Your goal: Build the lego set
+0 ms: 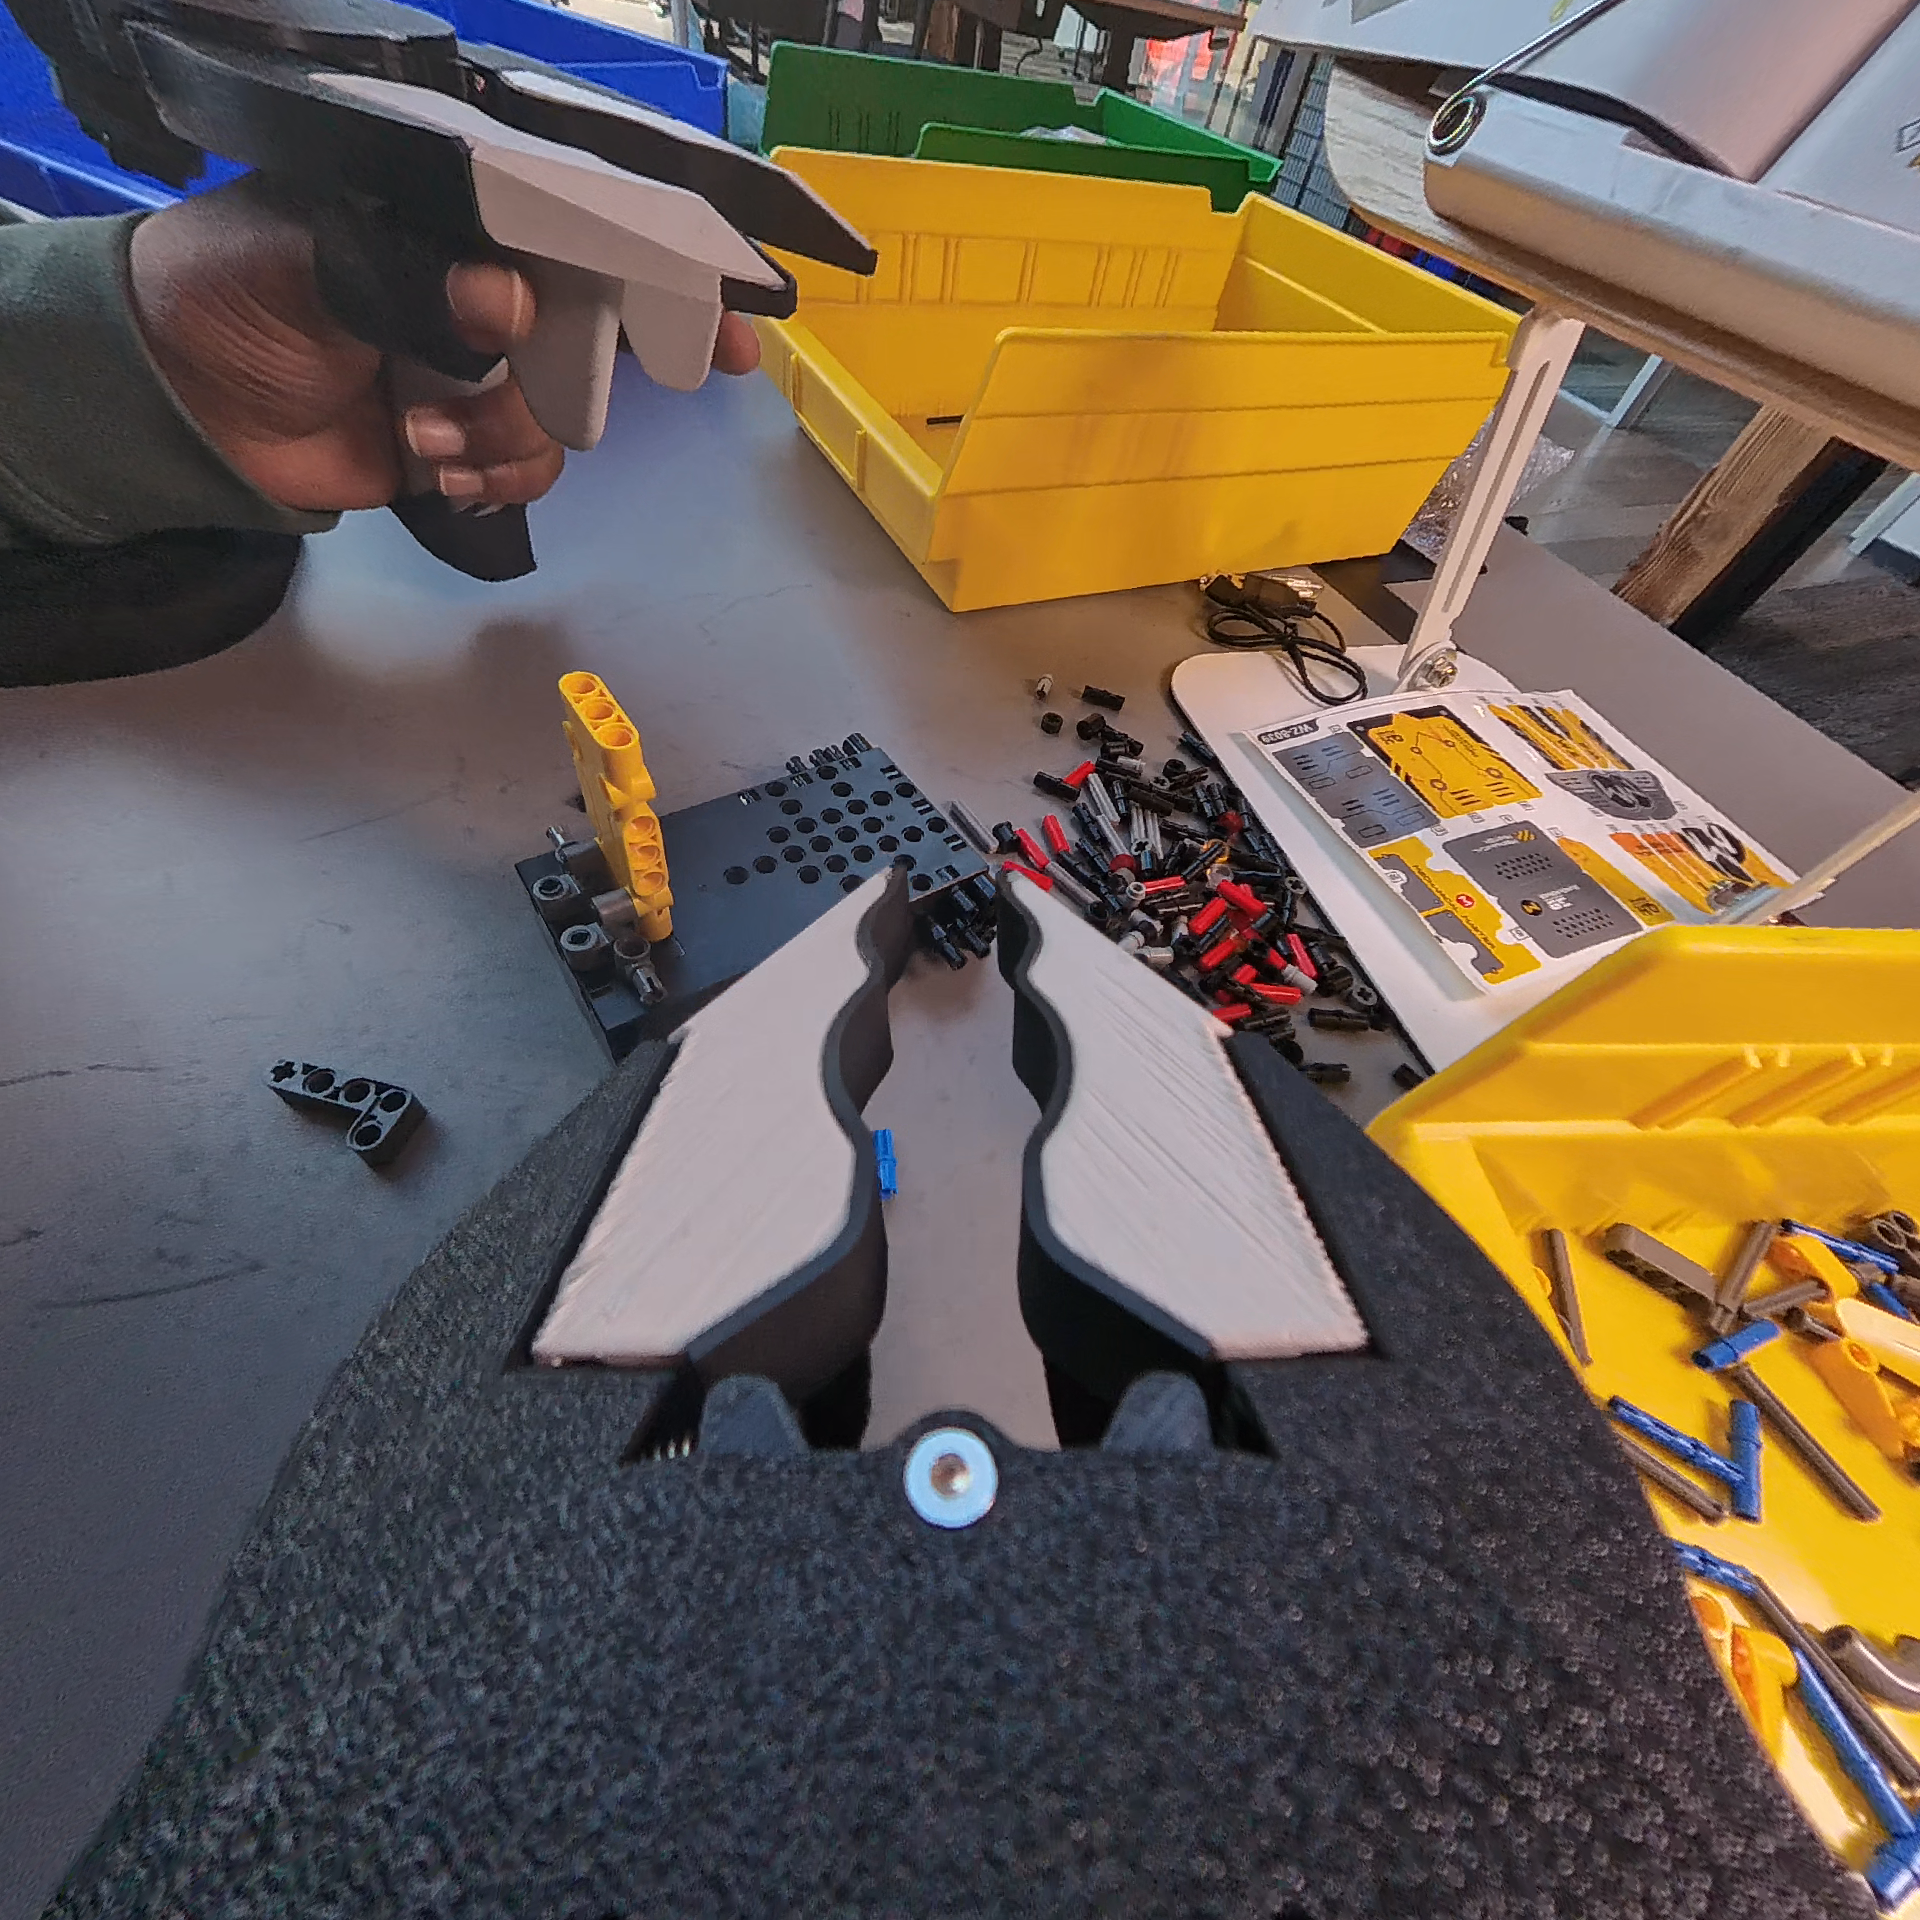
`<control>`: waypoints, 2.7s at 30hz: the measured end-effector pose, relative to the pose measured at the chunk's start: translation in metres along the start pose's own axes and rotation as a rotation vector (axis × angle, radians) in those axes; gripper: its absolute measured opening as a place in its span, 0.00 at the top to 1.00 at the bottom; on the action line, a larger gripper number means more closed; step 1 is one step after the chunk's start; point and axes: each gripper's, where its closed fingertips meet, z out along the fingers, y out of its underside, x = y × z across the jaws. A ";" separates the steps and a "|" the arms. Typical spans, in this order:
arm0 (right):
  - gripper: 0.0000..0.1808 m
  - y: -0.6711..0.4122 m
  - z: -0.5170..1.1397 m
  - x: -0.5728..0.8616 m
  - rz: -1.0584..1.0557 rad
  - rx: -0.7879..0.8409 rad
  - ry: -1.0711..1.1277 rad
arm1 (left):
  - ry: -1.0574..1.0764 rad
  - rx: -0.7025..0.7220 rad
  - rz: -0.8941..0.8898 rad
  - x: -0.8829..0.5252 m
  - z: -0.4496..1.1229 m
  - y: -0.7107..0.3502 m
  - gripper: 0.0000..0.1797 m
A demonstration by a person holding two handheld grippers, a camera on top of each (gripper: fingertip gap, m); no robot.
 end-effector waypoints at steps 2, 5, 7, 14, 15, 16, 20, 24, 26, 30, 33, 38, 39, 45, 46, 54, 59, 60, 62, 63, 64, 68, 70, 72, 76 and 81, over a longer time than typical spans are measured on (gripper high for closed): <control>0.92 0.003 -0.001 0.001 -0.006 -0.018 -0.003 | 0.007 -0.005 -0.001 0.001 0.001 0.001 0.74; 0.92 0.002 -0.002 0.005 -0.009 -0.018 0.013 | 0.016 -0.017 0.008 0.004 0.003 0.005 0.74; 0.92 0.001 -0.003 0.007 -0.003 -0.011 0.020 | 0.021 -0.022 0.011 0.005 0.004 0.006 0.74; 0.93 0.006 -0.005 0.011 -0.012 -0.052 0.021 | 0.032 -0.041 0.021 0.008 0.005 0.011 0.74; 0.93 0.010 -0.005 0.010 -0.015 -0.071 0.014 | 0.034 -0.043 0.024 0.009 0.006 0.011 0.74; 0.93 0.013 -0.005 0.009 -0.019 -0.094 0.005 | 0.037 -0.045 0.026 0.009 0.006 0.011 0.74; 0.93 0.027 -0.008 0.006 -0.042 -0.187 -0.034 | 0.047 -0.048 0.044 0.013 0.005 0.011 0.74; 0.91 0.039 -0.016 -0.006 -0.051 -0.272 -0.115 | 0.094 -0.055 0.075 0.024 0.005 0.008 0.74; 0.90 0.045 -0.020 -0.013 -0.050 -0.315 -0.165 | 0.128 -0.067 0.095 0.032 0.006 0.011 0.74; 0.90 0.057 -0.028 -0.028 -0.052 -0.390 -0.256 | 0.221 -0.094 0.121 0.050 0.008 0.018 0.76; 0.90 0.063 -0.034 -0.039 -0.068 -0.436 -0.309 | 0.315 -0.098 0.156 0.069 0.006 0.020 0.80; 0.90 0.070 -0.042 -0.047 -0.084 -0.498 -0.345 | 0.525 -0.116 0.176 0.108 -0.002 0.027 0.81; 0.90 0.070 -0.043 -0.047 -0.079 -0.507 -0.349 | 0.568 -0.125 0.173 0.115 -0.005 0.029 0.81; 0.95 0.076 -0.049 -0.047 -0.082 -0.563 -0.344 | 0.590 -0.261 0.264 0.129 -0.002 0.057 0.81; 0.96 0.076 -0.050 -0.046 -0.085 -0.565 -0.346 | 0.572 -0.292 0.285 0.128 0.000 0.063 0.83; 1.00 0.077 -0.052 -0.049 -0.078 -0.568 -0.365 | 0.558 -0.368 0.359 0.120 -0.003 0.075 0.96; 0.97 0.070 -0.053 -0.049 -0.087 -0.539 -0.363 | 0.610 -0.392 0.385 0.114 -0.013 0.076 0.95; 0.97 0.070 -0.054 -0.048 -0.087 -0.538 -0.360 | 0.614 -0.392 0.392 0.111 -0.015 0.075 0.95; 0.96 0.071 -0.058 -0.046 -0.088 -0.549 -0.357 | 0.597 -0.385 0.389 0.104 -0.016 0.072 0.92; 0.96 0.072 -0.060 -0.047 -0.085 -0.559 -0.363 | 0.587 -0.375 0.383 0.101 -0.016 0.069 0.90; 0.95 0.074 -0.063 -0.048 -0.080 -0.572 -0.375 | 0.579 -0.360 0.376 0.098 -0.017 0.066 0.88; 0.95 0.082 -0.068 -0.053 -0.071 -0.610 -0.405 | 0.583 -0.284 0.326 0.097 -0.019 0.050 0.86; 0.95 0.085 -0.067 -0.058 -0.077 -0.627 -0.422 | 0.584 -0.253 0.307 0.098 -0.019 0.044 0.86; 0.96 0.086 -0.064 -0.061 -0.094 -0.624 -0.431 | 0.587 -0.237 0.296 0.100 -0.018 0.041 0.86; 0.97 0.079 -0.060 -0.079 -0.119 -0.581 -0.501 | 0.591 -0.235 0.297 0.103 -0.017 0.043 0.86; 0.92 0.069 -0.058 -0.063 -0.123 -0.526 -0.432 | 0.590 -0.234 0.313 0.107 -0.017 0.043 0.86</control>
